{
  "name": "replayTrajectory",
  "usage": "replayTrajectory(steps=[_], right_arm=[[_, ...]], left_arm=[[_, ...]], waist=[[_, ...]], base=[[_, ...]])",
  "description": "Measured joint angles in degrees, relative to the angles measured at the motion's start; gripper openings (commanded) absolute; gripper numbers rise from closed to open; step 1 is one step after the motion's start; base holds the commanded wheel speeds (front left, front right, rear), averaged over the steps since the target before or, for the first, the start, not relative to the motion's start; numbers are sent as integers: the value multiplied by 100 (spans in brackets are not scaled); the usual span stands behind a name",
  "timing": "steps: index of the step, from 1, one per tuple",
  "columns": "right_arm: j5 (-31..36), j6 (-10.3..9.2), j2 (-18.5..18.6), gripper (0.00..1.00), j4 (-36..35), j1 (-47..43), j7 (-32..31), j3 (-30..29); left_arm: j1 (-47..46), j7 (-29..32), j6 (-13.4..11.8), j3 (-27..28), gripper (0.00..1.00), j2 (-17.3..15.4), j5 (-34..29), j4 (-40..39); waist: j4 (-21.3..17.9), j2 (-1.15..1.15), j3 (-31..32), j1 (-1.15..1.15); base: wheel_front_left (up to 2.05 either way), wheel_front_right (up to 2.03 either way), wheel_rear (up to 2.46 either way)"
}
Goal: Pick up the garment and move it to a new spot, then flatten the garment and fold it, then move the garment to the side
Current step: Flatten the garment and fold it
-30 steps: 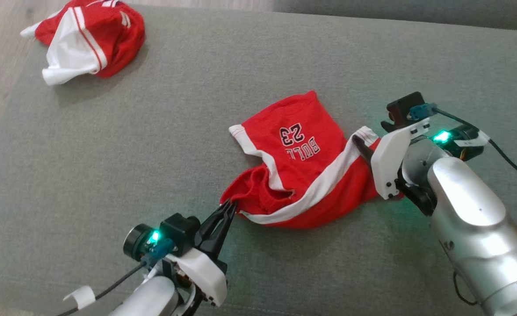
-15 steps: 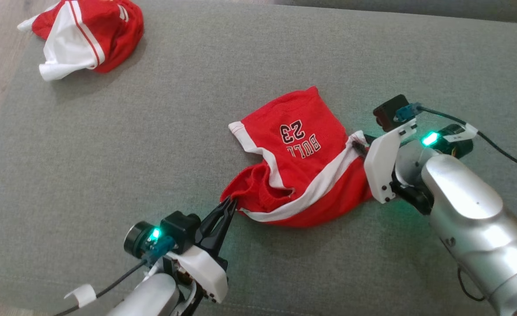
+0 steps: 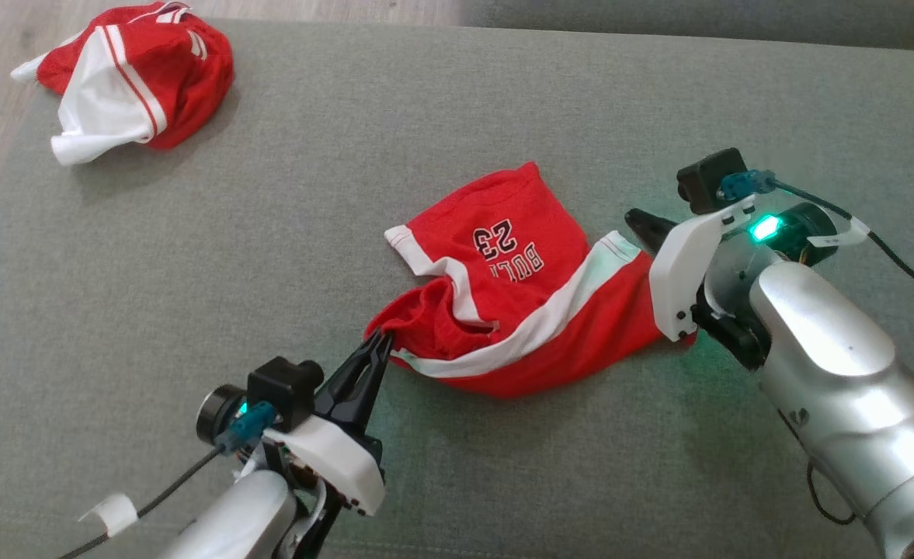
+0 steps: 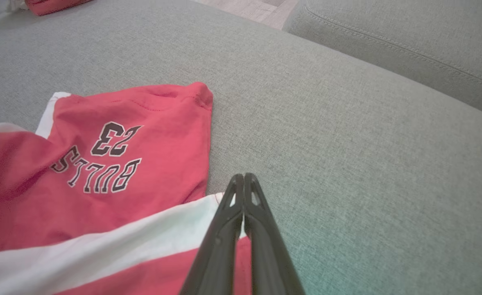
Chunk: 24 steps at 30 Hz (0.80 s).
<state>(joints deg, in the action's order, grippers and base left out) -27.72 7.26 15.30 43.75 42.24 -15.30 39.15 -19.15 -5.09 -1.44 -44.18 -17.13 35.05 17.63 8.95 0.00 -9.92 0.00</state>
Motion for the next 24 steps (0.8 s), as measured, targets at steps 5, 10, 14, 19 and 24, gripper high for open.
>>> replayTrajectory(steps=[5,10,14,19,24], right_arm=[[-40,0,-12,100,156,11,-40,54],[-169,1,-41,100,302,82,-143,198],[-287,0,-44,100,348,134,-248,450],[-436,0,-44,32,350,207,-296,684],[-613,0,-33,0,349,214,-356,901]], left_arm=[[0,49,-14,-3,0,-51,0,-92],[-3,49,-13,-19,0,-33,0,-109],[-4,48,-11,-32,0,-3,0,-75],[-4,47,-7,-47,0,10,1,-1],[-5,40,-5,-60,0,24,2,47]], waist=[[-39,0,-106,0],[27,0,-203,0],[91,0,-222,0],[127,0,-195,0],[144,0,-168,0]], base=[[0,0,0],[0,0,0],[0,0,0],[0,0,0],[0,0,0]])
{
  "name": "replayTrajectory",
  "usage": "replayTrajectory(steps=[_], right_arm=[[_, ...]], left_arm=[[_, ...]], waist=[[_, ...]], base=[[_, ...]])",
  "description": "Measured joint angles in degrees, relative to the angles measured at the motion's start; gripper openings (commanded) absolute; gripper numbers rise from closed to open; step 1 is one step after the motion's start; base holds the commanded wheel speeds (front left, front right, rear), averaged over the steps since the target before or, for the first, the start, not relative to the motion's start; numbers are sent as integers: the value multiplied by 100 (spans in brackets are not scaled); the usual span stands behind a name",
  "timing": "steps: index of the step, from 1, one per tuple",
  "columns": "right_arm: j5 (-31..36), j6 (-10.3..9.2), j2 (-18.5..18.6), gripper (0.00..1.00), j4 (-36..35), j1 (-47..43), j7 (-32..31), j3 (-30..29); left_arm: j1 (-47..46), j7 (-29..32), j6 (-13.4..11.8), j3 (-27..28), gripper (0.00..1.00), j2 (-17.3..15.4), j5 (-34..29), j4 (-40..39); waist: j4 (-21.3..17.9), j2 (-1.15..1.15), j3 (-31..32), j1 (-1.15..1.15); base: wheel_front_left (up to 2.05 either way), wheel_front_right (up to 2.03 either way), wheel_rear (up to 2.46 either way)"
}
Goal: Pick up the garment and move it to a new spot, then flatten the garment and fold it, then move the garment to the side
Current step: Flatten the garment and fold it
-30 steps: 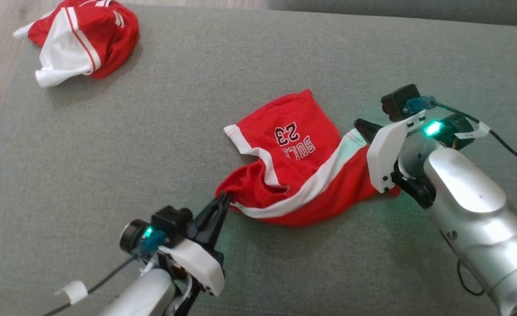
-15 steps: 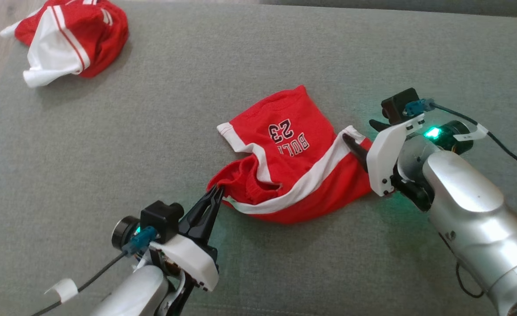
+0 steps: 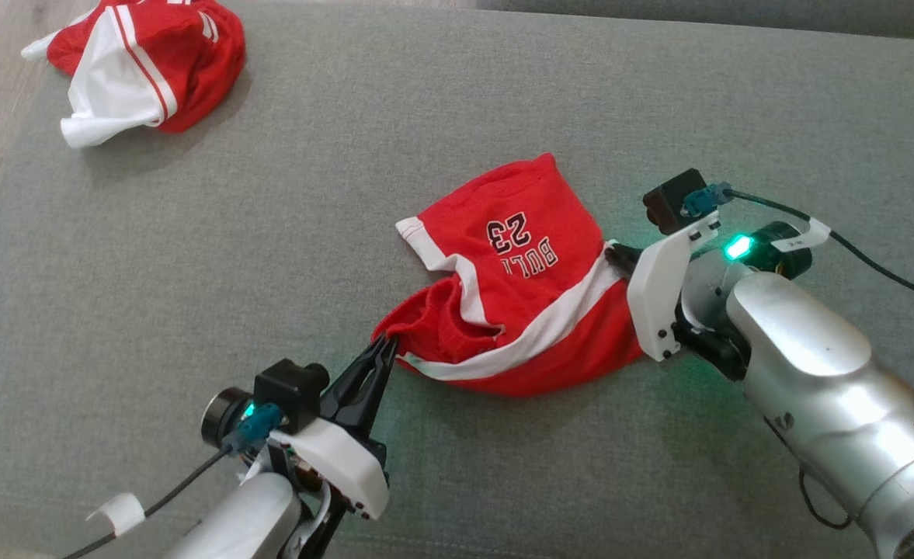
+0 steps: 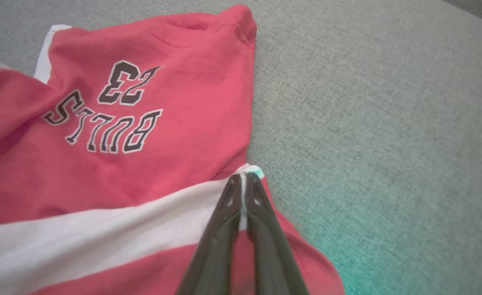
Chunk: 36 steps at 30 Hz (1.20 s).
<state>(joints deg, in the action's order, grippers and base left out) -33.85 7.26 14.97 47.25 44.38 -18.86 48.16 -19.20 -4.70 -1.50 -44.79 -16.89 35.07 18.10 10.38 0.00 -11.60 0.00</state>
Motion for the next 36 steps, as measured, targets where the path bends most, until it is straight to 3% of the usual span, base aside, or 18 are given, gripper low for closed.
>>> replayTrajectory(steps=[14,21,25,29,36], right_arm=[[-194,0,18,0,155,96,647,-41],[-196,0,90,0,-66,250,1551,-514],[-193,0,256,0,-394,218,2156,-1026],[-58,0,389,0,-964,-115,2605,-1522],[480,0,382,0,-2523,-1190,2698,-2516]], left_arm=[[-1,-52,-8,3,0,-23,87,23],[92,-203,-1,494,0,94,879,-279],[154,-253,-26,901,0,151,1374,-739],[235,-250,-218,1205,0,99,1611,-1273],[315,-21,-616,1561,0,-176,1740,-2402]], waist=[[-115,0,115,0],[-202,0,295,0],[-238,0,443,0],[-308,0,614,0],[-541,0,959,0]], base=[[0,0,0],[0,0,0],[0,0,0],[0,0,0],[0,0,0]])
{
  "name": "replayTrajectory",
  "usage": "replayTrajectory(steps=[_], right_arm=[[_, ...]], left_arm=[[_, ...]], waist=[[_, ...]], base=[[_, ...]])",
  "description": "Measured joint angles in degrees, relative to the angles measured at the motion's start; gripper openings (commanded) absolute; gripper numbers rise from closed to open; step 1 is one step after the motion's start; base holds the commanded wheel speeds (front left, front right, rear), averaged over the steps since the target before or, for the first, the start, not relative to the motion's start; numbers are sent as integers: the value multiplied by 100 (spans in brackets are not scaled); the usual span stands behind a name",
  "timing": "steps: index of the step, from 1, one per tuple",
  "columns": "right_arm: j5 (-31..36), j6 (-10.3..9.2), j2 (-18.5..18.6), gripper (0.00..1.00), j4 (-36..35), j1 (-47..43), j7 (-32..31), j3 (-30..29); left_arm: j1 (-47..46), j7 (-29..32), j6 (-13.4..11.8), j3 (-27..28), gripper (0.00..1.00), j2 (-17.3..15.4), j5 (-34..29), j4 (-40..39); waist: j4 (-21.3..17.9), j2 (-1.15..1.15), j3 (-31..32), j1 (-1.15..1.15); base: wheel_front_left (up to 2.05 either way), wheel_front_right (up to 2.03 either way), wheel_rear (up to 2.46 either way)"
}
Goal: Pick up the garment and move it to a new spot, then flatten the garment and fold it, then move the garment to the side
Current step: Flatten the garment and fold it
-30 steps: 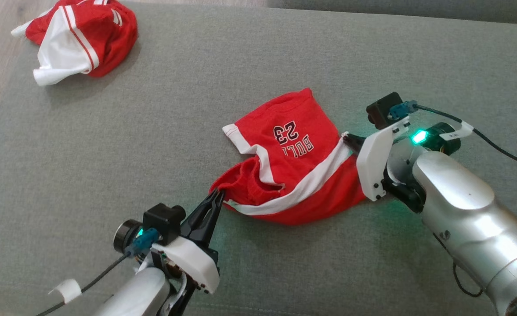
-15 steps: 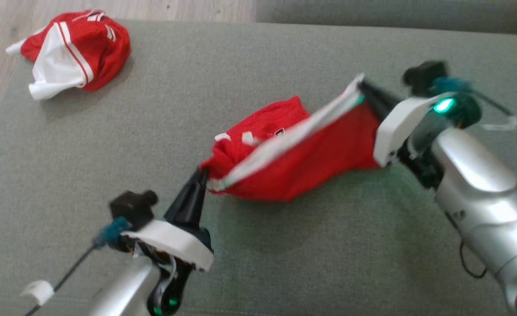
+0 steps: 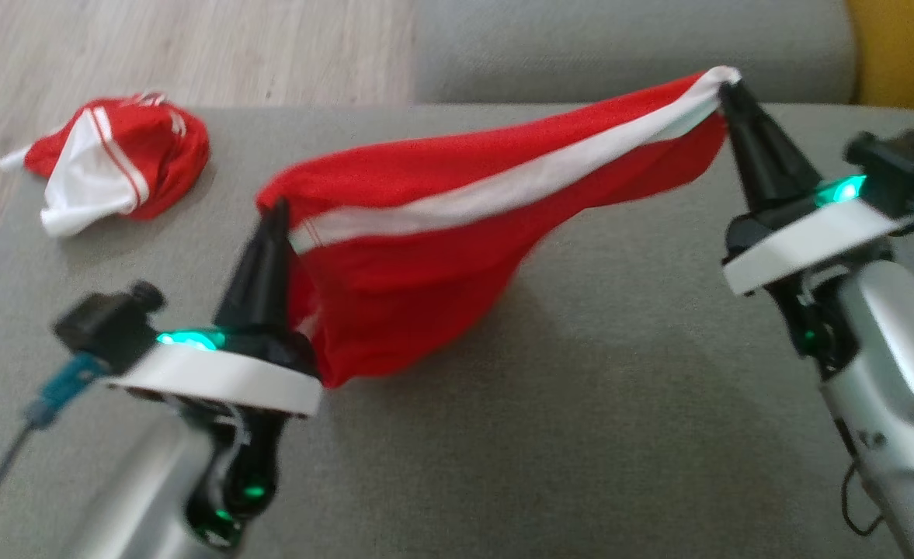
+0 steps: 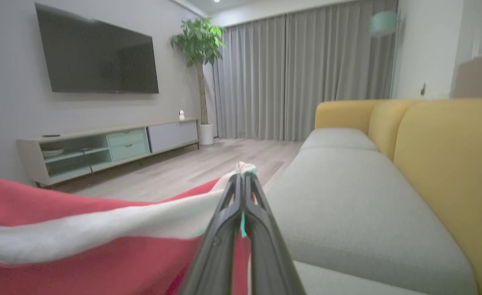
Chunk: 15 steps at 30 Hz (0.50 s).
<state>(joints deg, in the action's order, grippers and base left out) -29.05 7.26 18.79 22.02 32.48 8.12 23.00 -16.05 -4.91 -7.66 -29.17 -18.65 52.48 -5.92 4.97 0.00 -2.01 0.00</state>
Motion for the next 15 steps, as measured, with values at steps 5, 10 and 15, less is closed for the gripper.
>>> replayTrajectory(steps=[5,10,15], right_arm=[[549,0,-199,0,-1500,-656,-404,-839],[932,0,-466,0,-2718,-1027,-1022,-1350],[1131,0,-664,0,-3094,-1055,-1501,-1538]], left_arm=[[-70,381,-296,303,0,-293,102,-821],[-646,867,-454,456,0,-599,140,-1327],[-1362,1246,-485,506,0,-682,138,-1062]], waist=[[-220,0,269,1],[-466,0,374,1],[-596,0,131,0]], base=[[0,0,0],[0,0,0],[0,0,0]])
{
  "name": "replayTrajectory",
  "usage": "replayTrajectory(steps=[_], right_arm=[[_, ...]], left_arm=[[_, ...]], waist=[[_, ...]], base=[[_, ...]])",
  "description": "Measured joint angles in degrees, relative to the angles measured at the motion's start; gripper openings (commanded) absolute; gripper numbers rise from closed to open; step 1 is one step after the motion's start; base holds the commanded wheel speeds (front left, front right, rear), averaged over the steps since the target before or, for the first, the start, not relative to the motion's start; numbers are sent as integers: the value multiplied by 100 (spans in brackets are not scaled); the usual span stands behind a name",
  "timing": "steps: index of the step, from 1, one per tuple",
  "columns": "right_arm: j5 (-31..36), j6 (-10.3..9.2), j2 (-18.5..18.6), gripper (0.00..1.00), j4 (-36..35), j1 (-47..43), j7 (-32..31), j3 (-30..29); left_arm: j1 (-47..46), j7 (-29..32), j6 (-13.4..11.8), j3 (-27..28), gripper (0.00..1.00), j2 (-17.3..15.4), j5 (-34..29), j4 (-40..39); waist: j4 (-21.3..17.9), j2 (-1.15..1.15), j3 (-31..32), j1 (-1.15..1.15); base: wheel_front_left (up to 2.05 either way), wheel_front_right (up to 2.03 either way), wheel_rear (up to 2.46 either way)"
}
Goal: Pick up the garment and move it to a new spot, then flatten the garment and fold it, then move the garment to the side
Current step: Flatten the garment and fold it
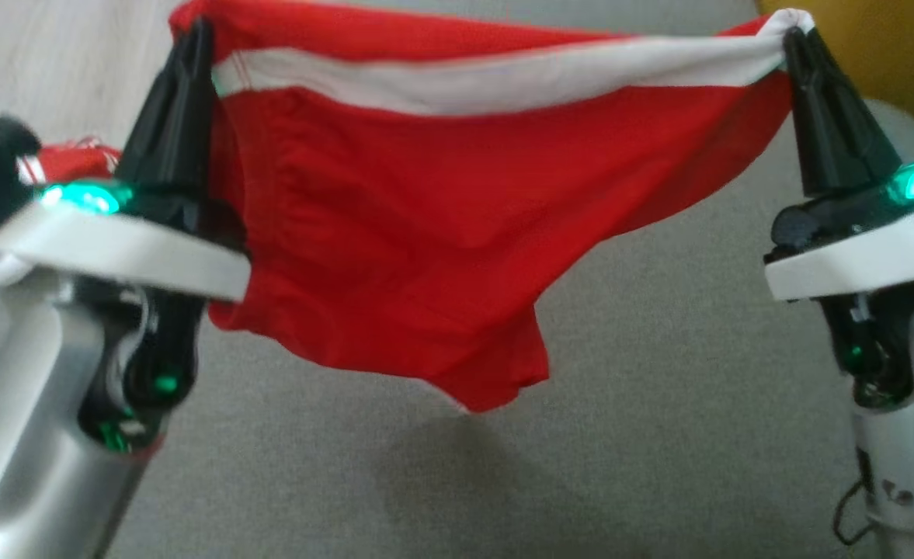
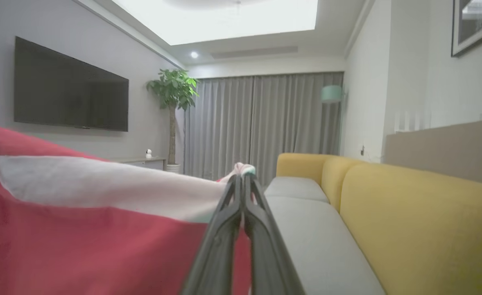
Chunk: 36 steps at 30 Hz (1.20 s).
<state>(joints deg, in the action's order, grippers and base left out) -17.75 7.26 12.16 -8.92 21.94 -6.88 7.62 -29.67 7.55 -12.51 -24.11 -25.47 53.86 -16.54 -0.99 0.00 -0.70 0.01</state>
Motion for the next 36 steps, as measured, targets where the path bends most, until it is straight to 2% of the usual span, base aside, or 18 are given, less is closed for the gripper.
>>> replayTrajectory(steps=[4,8,13,16,19,21,27,32,36], right_arm=[[-5,0,-147,0,350,274,-65,105],[88,0,-259,0,1311,1460,176,108],[375,0,-485,0,2061,3059,893,-83],[524,0,-552,0,2363,3418,1160,-144],[522,0,-604,0,2717,3208,1220,-82],[521,0,-634,0,2934,2881,1290,-42],[333,0,-719,0,3368,1623,1504,133],[218,0,-768,0,3197,700,1653,105],[171,0,-782,0,2688,-221,1651,-93]], left_arm=[[-419,127,138,-94,0,1,-80,505],[-1346,87,360,-135,0,59,-308,1359],[-2691,-399,606,22,0,413,-486,2183],[-3130,-632,773,36,0,611,-500,2529],[-3028,-670,946,-57,0,736,-492,2840],[-2726,-694,966,-166,0,765,-490,3003],[-1196,-790,1103,-534,0,775,-323,3195],[65,-1087,1089,-664,0,746,-235,2775],[972,-1229,934,-775,0,667,-166,2180]], waist=[[-45,0,-265,-1],[-129,0,-678,-3],[-257,0,-1138,-3],[-326,0,-1330,-3],[-353,0,-1442,-2],[-352,0,-1488,-2],[-379,0,-1509,-1],[-380,0,-1337,0],[-361,0,-1094,1]], base=[[0,0,0],[0,0,0],[0,0,0],[0,0,0],[0,0,0],[0,0,0],[0,0,0],[0,0,0],[0,0,0]])
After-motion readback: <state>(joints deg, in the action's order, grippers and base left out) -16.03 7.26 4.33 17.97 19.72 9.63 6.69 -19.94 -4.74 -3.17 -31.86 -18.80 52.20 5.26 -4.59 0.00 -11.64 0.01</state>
